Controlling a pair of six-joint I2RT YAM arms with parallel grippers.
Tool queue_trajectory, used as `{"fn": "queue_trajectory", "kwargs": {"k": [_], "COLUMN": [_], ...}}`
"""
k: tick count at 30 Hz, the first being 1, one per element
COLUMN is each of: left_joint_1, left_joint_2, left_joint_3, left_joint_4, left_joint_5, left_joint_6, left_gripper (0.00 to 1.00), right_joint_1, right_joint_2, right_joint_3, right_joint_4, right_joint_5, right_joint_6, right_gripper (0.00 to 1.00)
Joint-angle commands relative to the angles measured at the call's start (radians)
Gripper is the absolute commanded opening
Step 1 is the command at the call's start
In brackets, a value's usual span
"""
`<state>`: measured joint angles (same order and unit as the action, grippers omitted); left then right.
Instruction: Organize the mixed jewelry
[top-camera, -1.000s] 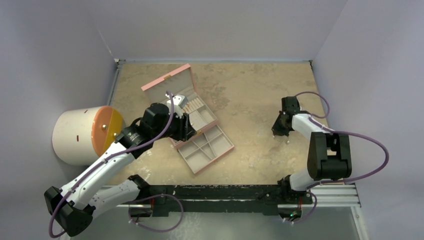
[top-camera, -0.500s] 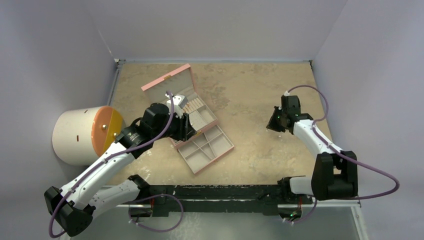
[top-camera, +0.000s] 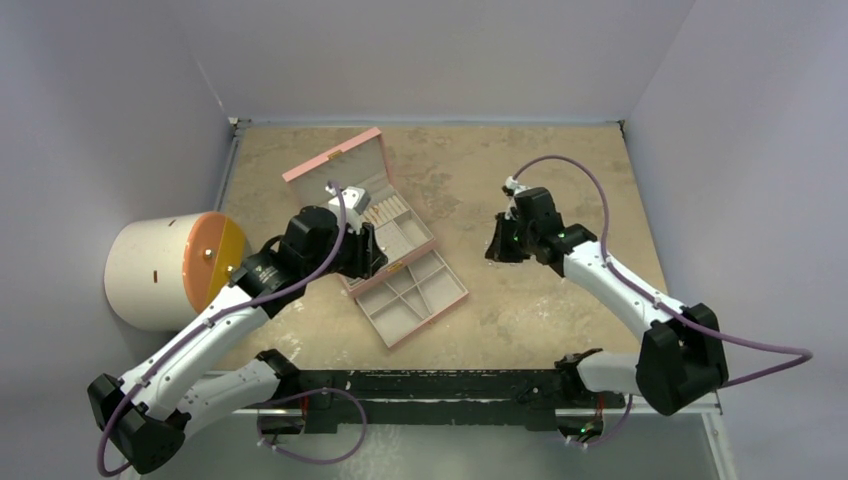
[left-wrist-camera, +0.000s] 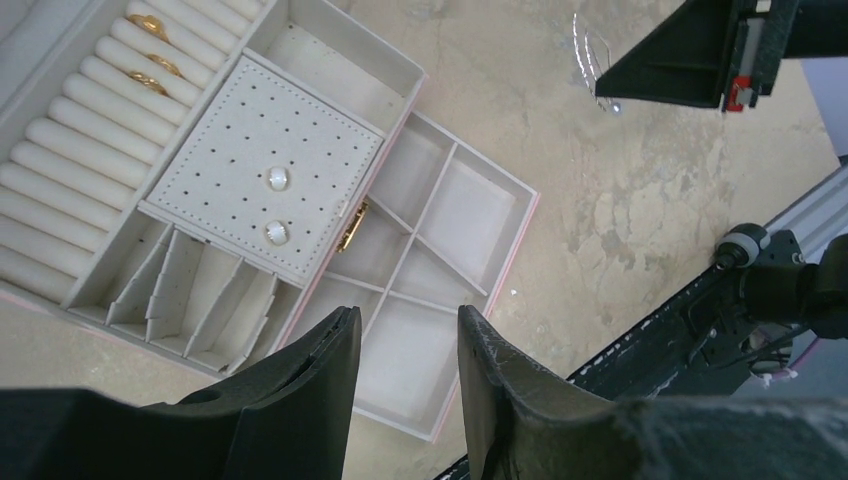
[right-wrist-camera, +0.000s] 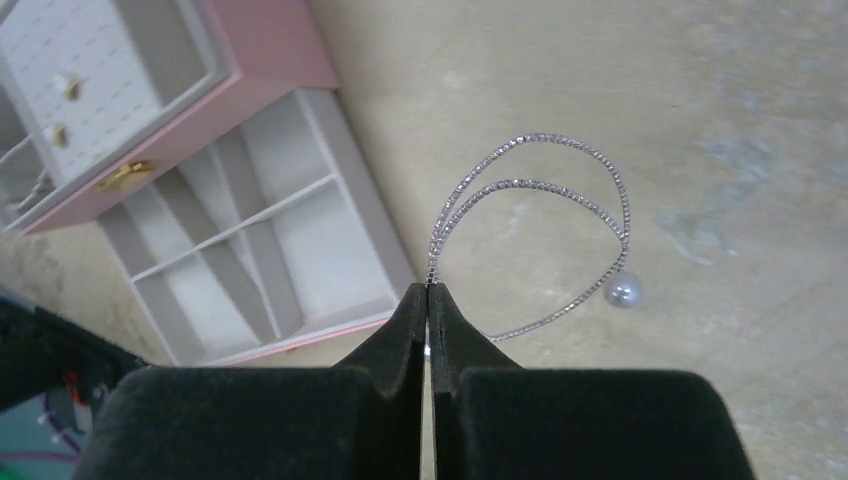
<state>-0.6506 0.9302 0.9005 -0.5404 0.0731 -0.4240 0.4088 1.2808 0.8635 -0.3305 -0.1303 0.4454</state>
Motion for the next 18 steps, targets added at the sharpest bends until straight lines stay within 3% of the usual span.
{"fn": "queue_trajectory", "kwargs": {"k": [1,8,18], "left_joint_1": [-0.003,-0.002,-0.002], "left_joint_2": [-0.031,-0.046,-0.045], "left_joint_3": [0.005,0.006,0.005], "left_joint_4": [0.022,0.023,0.022], "left_joint_5": [-0.07,-0.128,-0.14], "left_joint_6": [0.012,0.007,0.005], "left_gripper": [0.4,0.39,0.39], "right_joint_1": [0.082,0.203,0.319], "right_joint_2": [-0.026,-0.002,0.094], "right_joint_3": [0.071,0.132,0.116], "right_joint_4": [0.031,0.059,0.157], "right_joint_5": [-0.088,-0.209,-0.252], "right_joint_6": [-0.036,-0.022,0.046], "right_gripper": [0.0,0.0,0.0]}}
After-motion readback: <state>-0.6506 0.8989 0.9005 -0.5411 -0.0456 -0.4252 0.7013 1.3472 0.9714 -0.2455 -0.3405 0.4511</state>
